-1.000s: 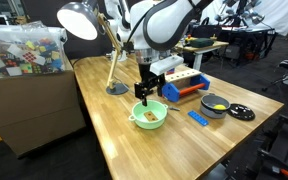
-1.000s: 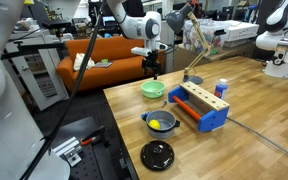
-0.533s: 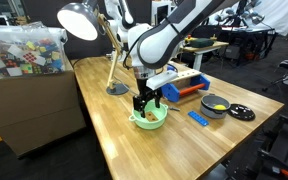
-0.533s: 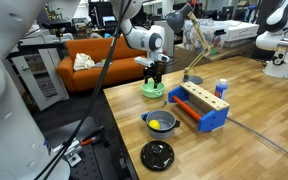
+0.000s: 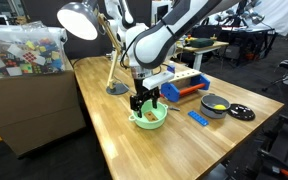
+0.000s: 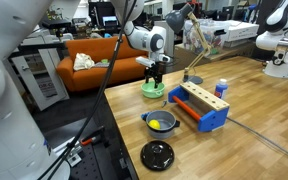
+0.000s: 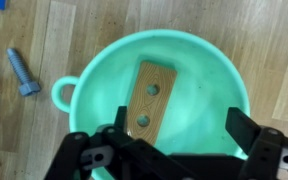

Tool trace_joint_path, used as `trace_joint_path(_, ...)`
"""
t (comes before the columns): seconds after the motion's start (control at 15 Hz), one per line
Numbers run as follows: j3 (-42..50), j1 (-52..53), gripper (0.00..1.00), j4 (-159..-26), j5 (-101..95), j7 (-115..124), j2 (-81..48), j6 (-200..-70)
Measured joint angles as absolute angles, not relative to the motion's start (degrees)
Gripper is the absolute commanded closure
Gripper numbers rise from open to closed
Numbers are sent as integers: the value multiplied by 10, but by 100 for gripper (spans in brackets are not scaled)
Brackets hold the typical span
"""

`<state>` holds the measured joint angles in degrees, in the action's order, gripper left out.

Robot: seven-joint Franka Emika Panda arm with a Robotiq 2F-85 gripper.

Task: Remove the wooden block from the light-green bowl

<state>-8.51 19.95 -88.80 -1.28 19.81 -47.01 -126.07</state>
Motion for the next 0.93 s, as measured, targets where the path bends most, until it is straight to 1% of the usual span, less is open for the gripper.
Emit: trace_joint_path(0.93,-65,204,0,-886,8,233,-501,-1282)
